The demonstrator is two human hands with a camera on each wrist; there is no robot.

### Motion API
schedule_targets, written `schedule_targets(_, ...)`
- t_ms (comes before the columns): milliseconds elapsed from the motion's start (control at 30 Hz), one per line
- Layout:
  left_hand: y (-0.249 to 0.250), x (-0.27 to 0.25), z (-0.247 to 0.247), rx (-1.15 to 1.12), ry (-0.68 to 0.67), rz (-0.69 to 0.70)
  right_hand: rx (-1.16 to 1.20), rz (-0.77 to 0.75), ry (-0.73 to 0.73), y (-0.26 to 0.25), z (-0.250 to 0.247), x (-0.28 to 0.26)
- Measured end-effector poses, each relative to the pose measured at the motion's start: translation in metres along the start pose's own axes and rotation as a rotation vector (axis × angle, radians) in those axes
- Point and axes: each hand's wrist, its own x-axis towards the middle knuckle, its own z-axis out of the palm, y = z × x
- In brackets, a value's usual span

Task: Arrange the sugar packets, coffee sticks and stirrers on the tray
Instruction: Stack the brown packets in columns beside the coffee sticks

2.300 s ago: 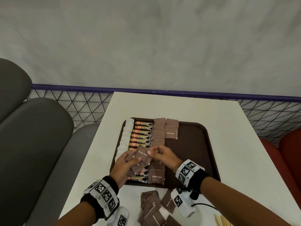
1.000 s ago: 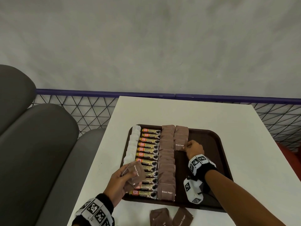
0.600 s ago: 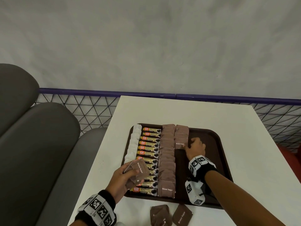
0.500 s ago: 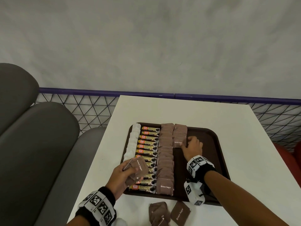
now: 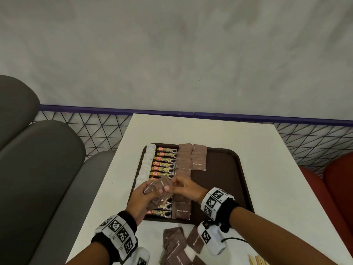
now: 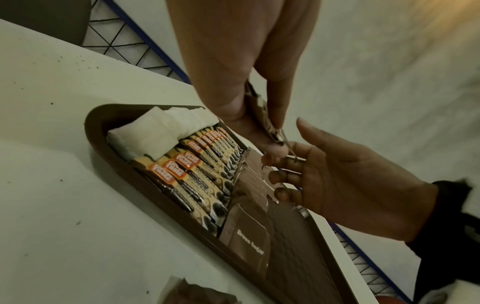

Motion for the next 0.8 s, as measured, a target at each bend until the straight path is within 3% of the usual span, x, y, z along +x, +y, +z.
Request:
schedule_targets(133,-0.003,0.001,0.005,-0.023,-0.046,-0.03,0.037,-0.004,-0.029,0.005,-0.001,-0.002)
schedule_targets(400,-0.001,0.007,-0.001,0.014,-0.036,-0.064,0.263,0.091,0.261,0.012,-0.039,-0.002)
schedule_targets(600,0.005,0.011,-0.005,0.016,-0.022,-0.021,-0.021,0.203,0.615,0.031,-0.081,0.011)
schedule_targets(800,0.003,0.022,-0.012,0.072,0.06,0.003,-0.155,0.335,0.667,0.048,-0.097,0.025)
